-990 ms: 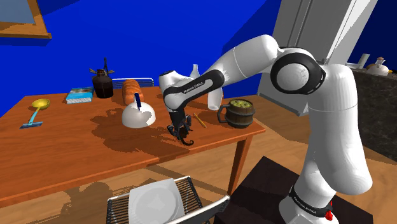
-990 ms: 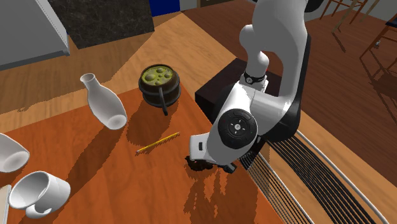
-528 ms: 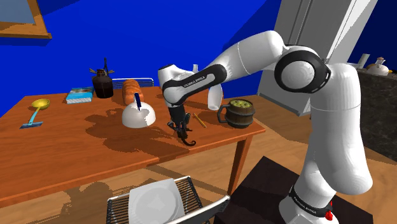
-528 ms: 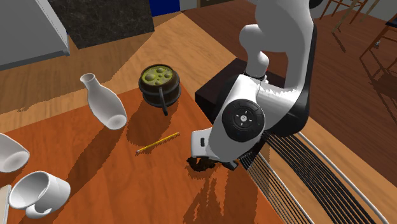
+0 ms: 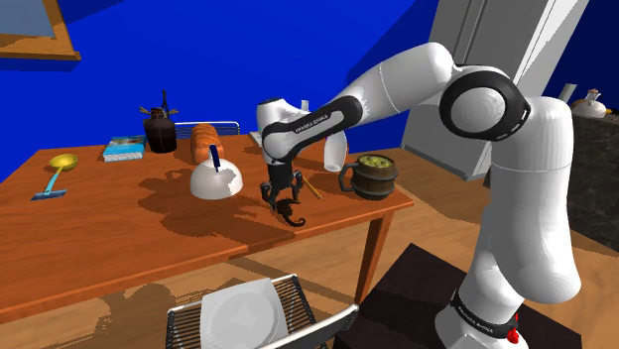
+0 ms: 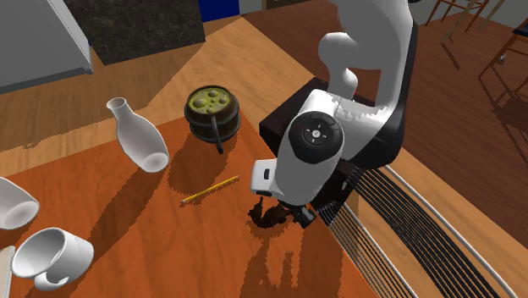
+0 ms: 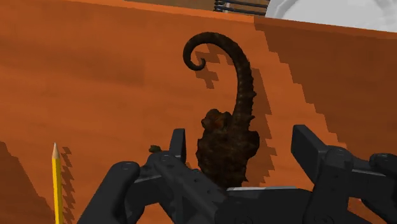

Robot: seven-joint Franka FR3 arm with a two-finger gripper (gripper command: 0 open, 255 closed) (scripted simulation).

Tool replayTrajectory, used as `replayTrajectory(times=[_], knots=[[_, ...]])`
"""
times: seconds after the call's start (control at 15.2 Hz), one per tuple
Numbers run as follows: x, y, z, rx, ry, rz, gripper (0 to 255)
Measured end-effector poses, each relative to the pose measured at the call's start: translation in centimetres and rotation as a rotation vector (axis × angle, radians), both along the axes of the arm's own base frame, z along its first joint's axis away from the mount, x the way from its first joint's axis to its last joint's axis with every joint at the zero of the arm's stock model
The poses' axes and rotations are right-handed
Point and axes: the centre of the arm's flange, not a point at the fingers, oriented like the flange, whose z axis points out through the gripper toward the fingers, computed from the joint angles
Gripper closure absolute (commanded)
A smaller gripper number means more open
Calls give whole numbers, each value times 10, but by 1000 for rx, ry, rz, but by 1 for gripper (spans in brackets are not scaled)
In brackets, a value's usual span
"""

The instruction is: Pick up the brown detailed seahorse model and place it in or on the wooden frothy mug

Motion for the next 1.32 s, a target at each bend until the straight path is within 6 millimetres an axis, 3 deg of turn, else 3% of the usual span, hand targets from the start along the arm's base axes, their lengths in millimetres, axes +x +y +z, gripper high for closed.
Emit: replayTrajectory(times=[0.2, 0.59, 0.99, 1.06, 1.32], knots=[[-6, -11, -15, 37, -81, -130, 0], [-8, -16, -46, 43, -93, -150, 0], [-8, -15, -48, 43, -94, -150, 0], [-8, -15, -48, 43, -94, -150, 255], [-8, -13, -46, 47, -98, -148, 255]])
